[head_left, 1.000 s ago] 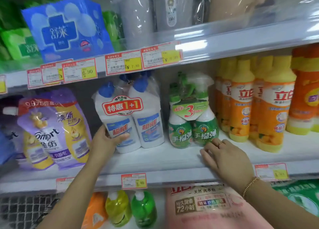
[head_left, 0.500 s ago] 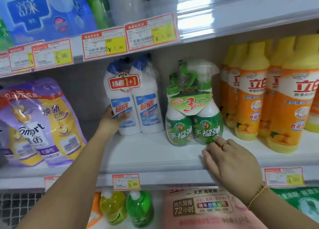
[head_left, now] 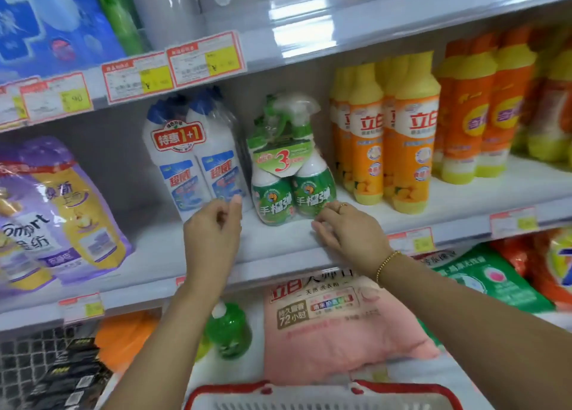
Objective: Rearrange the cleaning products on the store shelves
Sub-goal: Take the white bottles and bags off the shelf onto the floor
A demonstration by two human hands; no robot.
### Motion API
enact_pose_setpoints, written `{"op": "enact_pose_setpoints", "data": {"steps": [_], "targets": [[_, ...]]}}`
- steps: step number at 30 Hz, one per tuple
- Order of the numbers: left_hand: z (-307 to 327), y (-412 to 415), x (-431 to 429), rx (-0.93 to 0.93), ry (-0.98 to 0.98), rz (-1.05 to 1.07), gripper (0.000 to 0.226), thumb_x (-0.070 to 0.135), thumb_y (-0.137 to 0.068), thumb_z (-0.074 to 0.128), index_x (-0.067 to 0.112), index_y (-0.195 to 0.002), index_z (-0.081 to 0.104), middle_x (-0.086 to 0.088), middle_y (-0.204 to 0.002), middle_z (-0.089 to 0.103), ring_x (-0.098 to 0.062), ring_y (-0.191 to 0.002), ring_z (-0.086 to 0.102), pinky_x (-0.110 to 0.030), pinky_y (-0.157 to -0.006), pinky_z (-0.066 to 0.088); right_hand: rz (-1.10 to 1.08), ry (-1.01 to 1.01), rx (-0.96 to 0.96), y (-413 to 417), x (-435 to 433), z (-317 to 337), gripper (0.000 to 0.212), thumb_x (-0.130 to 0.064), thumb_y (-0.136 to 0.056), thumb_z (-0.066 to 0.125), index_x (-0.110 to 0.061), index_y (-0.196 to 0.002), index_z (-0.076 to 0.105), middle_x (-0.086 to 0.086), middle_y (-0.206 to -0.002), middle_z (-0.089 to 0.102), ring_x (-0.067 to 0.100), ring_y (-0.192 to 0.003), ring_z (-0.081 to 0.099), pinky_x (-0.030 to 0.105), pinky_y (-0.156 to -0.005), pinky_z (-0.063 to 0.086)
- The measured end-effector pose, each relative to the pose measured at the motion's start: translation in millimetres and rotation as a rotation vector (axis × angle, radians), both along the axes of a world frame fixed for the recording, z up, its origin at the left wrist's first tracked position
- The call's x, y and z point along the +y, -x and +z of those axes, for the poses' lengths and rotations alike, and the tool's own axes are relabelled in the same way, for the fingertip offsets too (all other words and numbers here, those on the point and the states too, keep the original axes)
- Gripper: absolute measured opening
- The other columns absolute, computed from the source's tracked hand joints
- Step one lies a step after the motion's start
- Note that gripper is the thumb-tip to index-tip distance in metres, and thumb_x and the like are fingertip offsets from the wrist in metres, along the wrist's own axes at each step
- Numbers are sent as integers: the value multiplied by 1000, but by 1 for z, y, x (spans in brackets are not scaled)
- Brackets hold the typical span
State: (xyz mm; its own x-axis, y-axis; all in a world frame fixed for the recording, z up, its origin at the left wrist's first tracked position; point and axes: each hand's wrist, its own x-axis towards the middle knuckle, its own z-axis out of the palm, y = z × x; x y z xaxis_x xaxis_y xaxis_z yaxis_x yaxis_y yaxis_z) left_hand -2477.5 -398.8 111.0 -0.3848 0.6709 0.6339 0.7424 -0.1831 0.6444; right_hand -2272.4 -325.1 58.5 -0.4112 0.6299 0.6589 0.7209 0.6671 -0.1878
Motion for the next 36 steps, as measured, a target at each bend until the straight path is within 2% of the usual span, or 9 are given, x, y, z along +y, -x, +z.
{"op": "enact_pose_setpoints", "data": {"steps": [6,10,12,16,20,22,27,29,36], "targets": [[-43,-119,-50,3,249,-390,57,51,-85,50,4,-53,46,-16,-49,48,-20,-46,42,-38,-57,40,49,132,6,-118,-56,8,25,-37,-90,54,-14,-95,64,3,-100,57,22,-81,58,36,-65,47],[-80,-189,-44,10,498,-607,30,39,-84,66,19,-63,60,2,-64,63,-5,-59,55,-24,-62,44,-206,333,-220,-225,-88,-12,31,-36,-90,60,-19,-116,57,0,-116,54,21,-95,58,27,-71,39],[-101,-228,-38,-44,624,-724,7,27,-81,72,29,-79,66,13,-84,69,2,-75,61,-13,-68,47,-372,475,-183,-278,-101,-28,37,-36,-88,62,-22,-122,53,1,-121,52,22,-100,57,26,-73,37],[-148,-308,-20,9,863,-888,50,18,-83,73,18,-128,53,1,-126,57,-10,-103,57,-7,-74,44,-651,740,-79,-368,-120,-67,59,-29,-80,72,-14,-131,46,13,-129,52,28,-117,52,32,-93,41],[-192,-369,-7,-68,1038,-848,81,16,-80,76,13,-146,32,-8,-147,40,-21,-129,45,-30,-100,42,-659,923,29,-414,-130,-112,76,-28,-74,80,-16,-138,40,13,-135,50,27,-121,50,27,-94,37],[-209,-388,-3,-131,1077,-835,89,15,-79,77,11,-150,23,-7,-152,32,-21,-137,36,-29,-108,34,-598,970,82,-423,-128,-128,82,-28,-74,80,-20,-142,36,11,-140,47,26,-123,49,26,-96,36],[-235,-411,-10,-191,1026,-792,64,9,-76,78,25,-129,47,9,-123,54,-13,-112,54,-15,-78,45,-479,957,214,-411,-118,-156,81,-26,-75,79,-23,-143,35,6,-144,44,23,-128,44,27,-103,34],[-241,-410,-17,-246,1016,-783,59,4,-73,79,36,-112,48,13,-115,56,-12,-111,57,-18,-80,47,-484,945,199,-395,-115,-168,71,-26,-76,78,-24,-138,42,5,-136,47,22,-121,48,27,-101,37],[-234,-393,-37,-288,1055,-757,83,-9,-74,74,13,-144,34,-4,-141,44,-15,-116,48,-28,-88,43,-602,854,-208,-381,-120,-165,41,-29,-76,76,-17,-112,63,5,-114,58,23,-101,56,27,-82,45]]}}
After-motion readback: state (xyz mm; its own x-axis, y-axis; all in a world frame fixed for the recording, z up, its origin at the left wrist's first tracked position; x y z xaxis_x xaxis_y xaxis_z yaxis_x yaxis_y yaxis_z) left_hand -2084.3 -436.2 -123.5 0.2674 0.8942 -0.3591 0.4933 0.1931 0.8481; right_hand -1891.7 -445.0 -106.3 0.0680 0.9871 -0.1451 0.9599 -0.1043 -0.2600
